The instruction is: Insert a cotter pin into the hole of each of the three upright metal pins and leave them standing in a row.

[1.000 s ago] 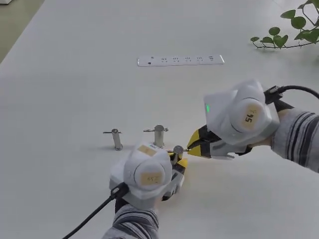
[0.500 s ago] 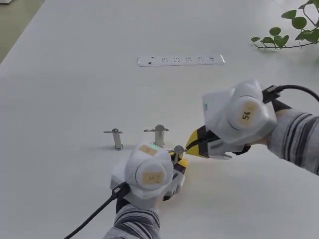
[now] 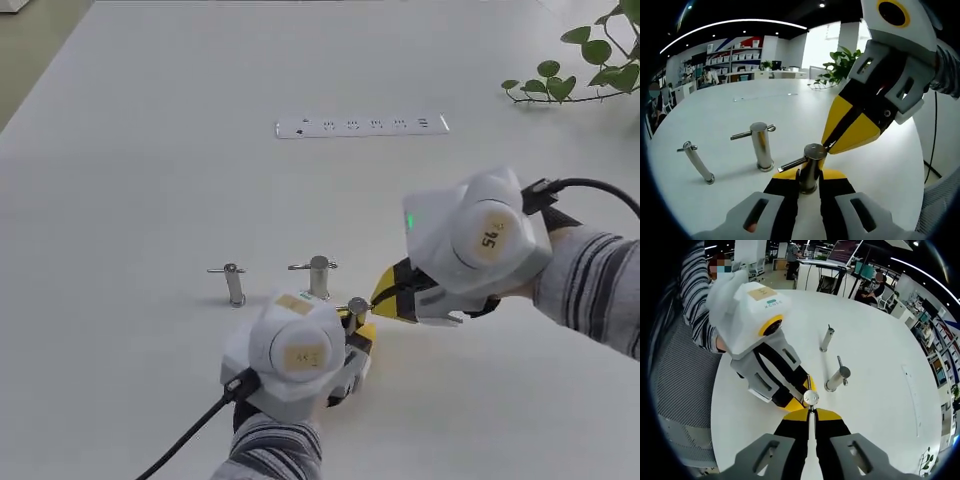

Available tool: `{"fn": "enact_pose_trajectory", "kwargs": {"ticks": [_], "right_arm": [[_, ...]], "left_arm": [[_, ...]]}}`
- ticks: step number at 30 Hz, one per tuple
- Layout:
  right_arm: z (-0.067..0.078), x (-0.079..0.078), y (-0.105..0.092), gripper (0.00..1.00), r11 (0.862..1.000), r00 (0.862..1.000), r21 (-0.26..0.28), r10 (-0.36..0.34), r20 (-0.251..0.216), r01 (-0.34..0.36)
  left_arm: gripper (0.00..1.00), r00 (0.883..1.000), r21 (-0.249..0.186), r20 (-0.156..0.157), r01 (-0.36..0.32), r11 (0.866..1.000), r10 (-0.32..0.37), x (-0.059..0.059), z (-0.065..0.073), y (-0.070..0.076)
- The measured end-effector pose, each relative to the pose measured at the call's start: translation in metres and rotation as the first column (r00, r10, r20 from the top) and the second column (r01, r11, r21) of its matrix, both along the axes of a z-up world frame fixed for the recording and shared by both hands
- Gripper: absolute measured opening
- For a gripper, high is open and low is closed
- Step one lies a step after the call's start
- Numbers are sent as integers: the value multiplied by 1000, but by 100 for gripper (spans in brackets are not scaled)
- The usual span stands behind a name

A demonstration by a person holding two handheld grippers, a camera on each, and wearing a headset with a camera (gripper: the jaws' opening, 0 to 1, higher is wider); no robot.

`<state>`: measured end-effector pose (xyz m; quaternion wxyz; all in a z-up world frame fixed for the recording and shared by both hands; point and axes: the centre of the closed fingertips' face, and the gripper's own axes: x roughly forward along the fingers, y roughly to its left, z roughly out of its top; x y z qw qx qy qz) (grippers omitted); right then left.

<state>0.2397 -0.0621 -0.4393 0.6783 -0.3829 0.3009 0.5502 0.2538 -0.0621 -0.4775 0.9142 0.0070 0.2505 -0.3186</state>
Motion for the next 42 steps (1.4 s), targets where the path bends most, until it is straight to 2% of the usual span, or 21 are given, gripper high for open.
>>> {"fn": "enact_pose_trajectory", "kwargs": {"ticks": [6, 11, 14, 23, 30, 42], "right_arm": [[-2, 0, 0, 0, 1000, 1000, -5, 0, 3, 0], [-3, -1, 0, 2, 1000, 1000, -3, -5, 2, 5], [-3, 1, -2, 5, 1000, 1000, -2, -19, 6, 19], [1, 1, 6, 13, 995, 996, 60, -71, -49, 74], [-5, 1, 17, 14, 989, 990, 93, -105, -96, 114], [-17, 3, 19, 10, 989, 988, 74, -117, -103, 125]], "left_arm": [[12, 1000, 2, -8, 0, 1000, 0, -1, 0, 1], [13, 999, 40, 5, 34, 999, -34, -3, 0, 4], [16, 999, 45, -2, 41, 998, -41, -4, -1, 6], [29, 995, 76, 3, 95, 993, -95, -13, 4, 13], [38, 995, 57, -6, 102, 993, -101, -18, 13, 21], [46, 995, 26, -9, 96, 995, -96, -25, 25, 36]]}}
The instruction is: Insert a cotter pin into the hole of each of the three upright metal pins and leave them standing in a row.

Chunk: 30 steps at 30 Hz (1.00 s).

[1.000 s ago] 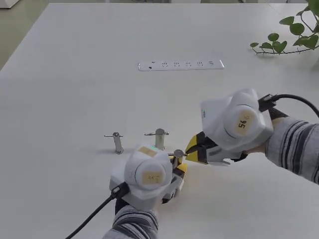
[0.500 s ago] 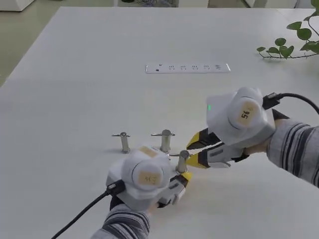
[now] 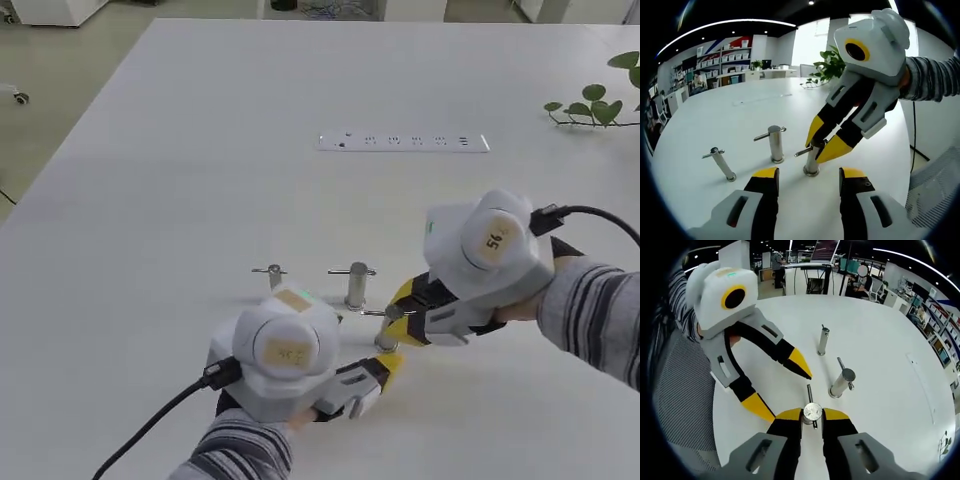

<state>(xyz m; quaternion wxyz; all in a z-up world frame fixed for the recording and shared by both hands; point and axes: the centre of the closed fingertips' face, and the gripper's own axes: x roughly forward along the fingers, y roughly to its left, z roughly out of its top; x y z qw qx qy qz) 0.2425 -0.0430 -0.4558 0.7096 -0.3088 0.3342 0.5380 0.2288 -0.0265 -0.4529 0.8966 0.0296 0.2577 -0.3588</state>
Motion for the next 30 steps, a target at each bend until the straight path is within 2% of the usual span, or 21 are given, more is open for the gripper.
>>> {"fn": "enact_pose_trajectory", "kwargs": {"ticks": [8, 12, 23, 27, 30], "right_arm": [[1, -1, 1, 9, 999, 999, 33, -7, -44, 9], [1, -1, 0, 8, 999, 999, 32, -1, -54, 3], [11, 7, -7, 8, 1000, 999, 22, 17, -45, -17], [12, 11, -12, 8, 1000, 999, 11, 25, -46, -25], [11, 14, -17, 8, 1000, 998, 0, 31, -46, -31]], "left_arm": [[52, 1000, -19, 1, 2, 1000, -2, -4, 7, 4], [55, 1000, -24, 2, 2, 1000, -2, -7, 11, 8], [66, 1000, -30, 21, 1, 1000, 0, -15, 25, 25], [70, 999, -28, 36, -2, 1000, 3, -16, 31, 34], [71, 999, -30, 34, -16, 999, 17, -16, 33, 40]]}}
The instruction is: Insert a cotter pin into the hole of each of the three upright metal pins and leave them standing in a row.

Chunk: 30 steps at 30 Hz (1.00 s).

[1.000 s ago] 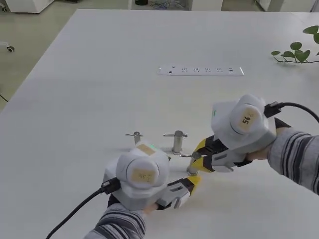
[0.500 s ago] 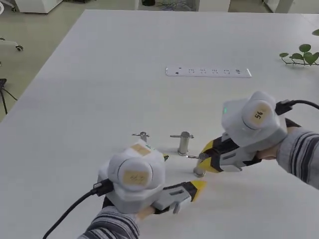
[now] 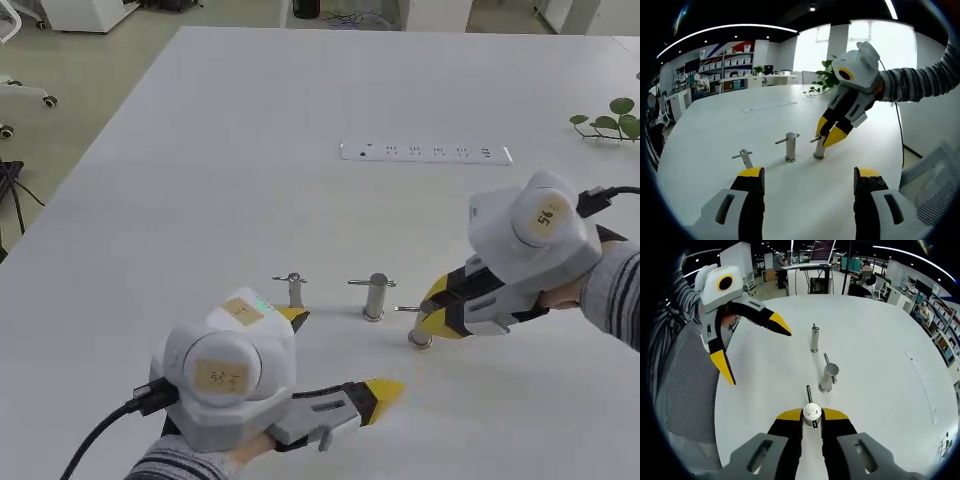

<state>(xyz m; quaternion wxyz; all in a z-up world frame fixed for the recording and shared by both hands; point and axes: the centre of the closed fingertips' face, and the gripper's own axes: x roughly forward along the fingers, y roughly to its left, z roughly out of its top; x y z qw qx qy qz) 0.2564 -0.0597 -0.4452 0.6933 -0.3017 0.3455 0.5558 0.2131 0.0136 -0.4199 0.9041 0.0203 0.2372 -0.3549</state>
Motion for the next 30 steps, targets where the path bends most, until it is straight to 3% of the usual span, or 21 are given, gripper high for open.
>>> {"fn": "enact_pose_trajectory", "kwargs": {"ticks": [5, 13, 30], "right_arm": [[0, 6, -7, 8, 1000, 1000, -12, 1, -3, -1], [-2, 18, -18, 8, 1000, 1000, -28, -3, 2, 3], [-6, 34, -30, 8, 998, 1000, -57, -2, 4, 3]], "left_arm": [[75, 1000, -8, 0, -21, 1000, 21, 0, 4, 9], [77, 999, 18, 5, -37, 999, 37, 0, 5, 26], [78, 997, 40, 15, -80, 996, 80, 8, 8, 52]]}}
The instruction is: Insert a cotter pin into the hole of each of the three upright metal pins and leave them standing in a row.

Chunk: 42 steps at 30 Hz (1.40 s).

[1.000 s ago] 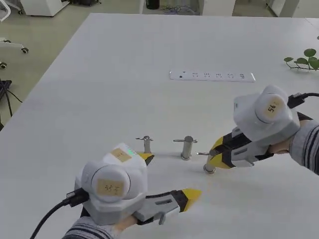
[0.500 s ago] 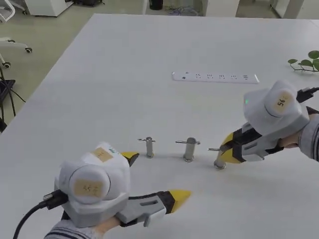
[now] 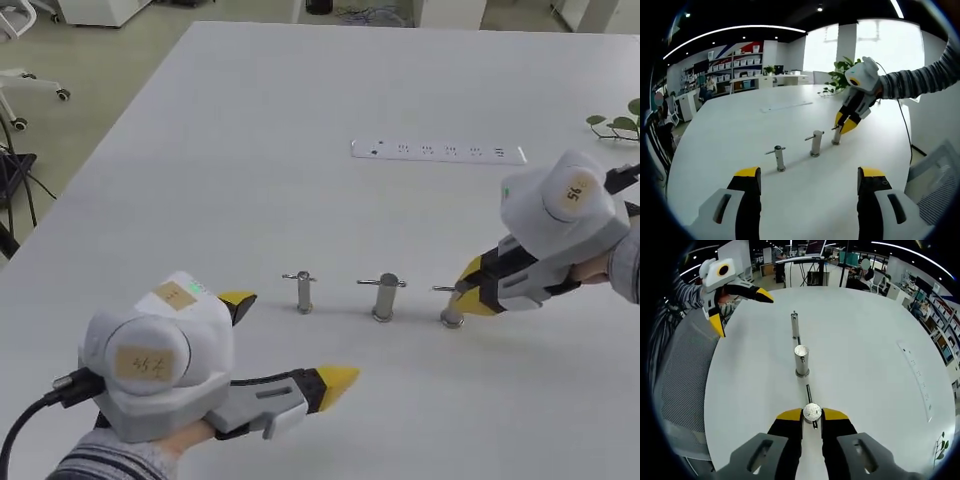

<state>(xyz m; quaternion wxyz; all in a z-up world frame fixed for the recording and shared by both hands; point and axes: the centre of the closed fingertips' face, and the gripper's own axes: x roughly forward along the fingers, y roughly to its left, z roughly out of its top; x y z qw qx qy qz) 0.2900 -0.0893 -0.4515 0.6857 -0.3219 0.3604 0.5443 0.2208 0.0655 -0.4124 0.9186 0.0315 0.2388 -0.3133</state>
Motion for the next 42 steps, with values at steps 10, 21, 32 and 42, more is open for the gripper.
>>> {"fn": "enact_pose_trajectory", "kwargs": {"ticks": [10, 21, 32, 42], "right_arm": [[0, 4, -2, 8, 999, 999, 3, 34, -15, -34], [0, 5, -2, 9, 997, 997, 5, 74, -13, -74], [7, 9, -2, 24, 998, 997, 6, 55, 53, -56], [26, 0, -2, 37, 973, 984, 157, -177, 23, 172]], "left_arm": [[78, 1000, 1, -2, -12, 1000, 12, 1, -1, 3], [78, 1000, 7, -5, -15, 1000, 15, 3, -3, 5], [78, 999, 4, -15, -31, 1000, 31, 3, -3, 10], [79, 998, -32, -33, -49, 998, 48, 5, 1, 12]]}}
